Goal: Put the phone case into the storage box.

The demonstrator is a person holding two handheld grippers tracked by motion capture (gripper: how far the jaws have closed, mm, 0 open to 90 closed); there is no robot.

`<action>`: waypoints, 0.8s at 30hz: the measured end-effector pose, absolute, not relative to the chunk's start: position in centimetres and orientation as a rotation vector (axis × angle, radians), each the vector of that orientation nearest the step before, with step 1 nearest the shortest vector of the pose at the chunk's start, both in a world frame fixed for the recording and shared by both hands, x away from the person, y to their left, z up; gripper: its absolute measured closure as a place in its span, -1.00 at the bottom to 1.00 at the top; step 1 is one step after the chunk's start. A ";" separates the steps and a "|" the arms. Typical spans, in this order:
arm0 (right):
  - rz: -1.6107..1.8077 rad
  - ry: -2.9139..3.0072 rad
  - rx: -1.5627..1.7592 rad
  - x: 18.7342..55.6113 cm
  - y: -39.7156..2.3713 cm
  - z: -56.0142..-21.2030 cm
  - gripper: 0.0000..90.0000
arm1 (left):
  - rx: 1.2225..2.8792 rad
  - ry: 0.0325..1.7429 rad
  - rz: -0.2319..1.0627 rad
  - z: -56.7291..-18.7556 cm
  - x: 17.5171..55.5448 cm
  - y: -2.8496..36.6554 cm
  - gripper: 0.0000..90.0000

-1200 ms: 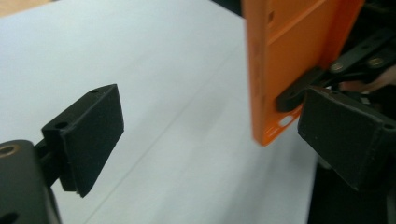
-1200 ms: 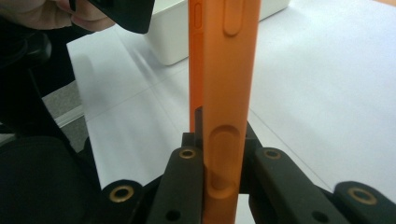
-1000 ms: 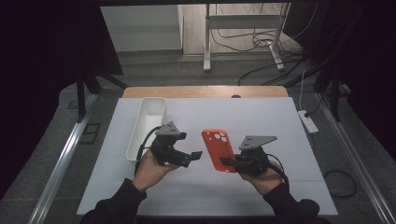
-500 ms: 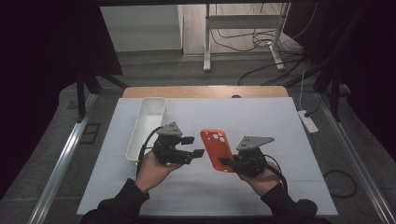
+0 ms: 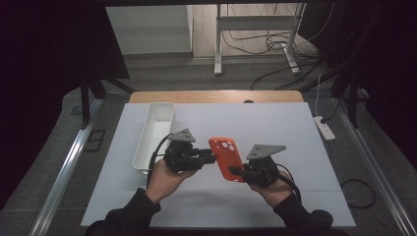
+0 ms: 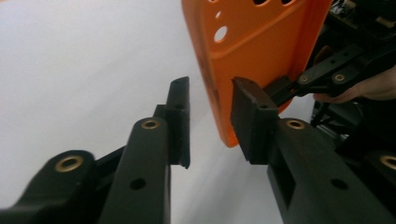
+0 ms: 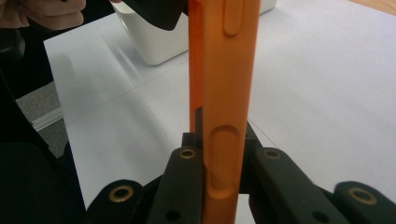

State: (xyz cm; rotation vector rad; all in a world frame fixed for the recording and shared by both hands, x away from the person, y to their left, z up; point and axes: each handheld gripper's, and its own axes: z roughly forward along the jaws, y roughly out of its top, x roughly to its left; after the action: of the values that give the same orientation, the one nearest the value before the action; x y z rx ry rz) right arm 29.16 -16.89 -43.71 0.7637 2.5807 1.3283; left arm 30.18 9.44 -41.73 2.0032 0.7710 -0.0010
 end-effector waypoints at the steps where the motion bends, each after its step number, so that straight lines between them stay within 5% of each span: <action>1: 1.329 2.582 0.762 29.1 -16.8 -43.7 0.89 | 2.005 0.773 -0.002 -41.7 30.2 9.4 0.61; 13: 1.307 2.577 0.746 29.0 -16.6 -43.7 0.89 | 2.009 0.834 -0.023 -41.8 30.3 9.4 0.94; 24: 1.287 2.576 0.747 29.0 -16.4 -43.9 0.89 | 1.984 0.881 -0.036 -41.9 30.2 9.4 0.99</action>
State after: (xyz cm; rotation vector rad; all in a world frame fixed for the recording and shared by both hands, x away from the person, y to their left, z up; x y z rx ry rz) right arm 28.98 -16.43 -43.87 0.7467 2.5755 1.2874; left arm 30.19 9.40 -41.86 1.9840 0.8812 -0.0356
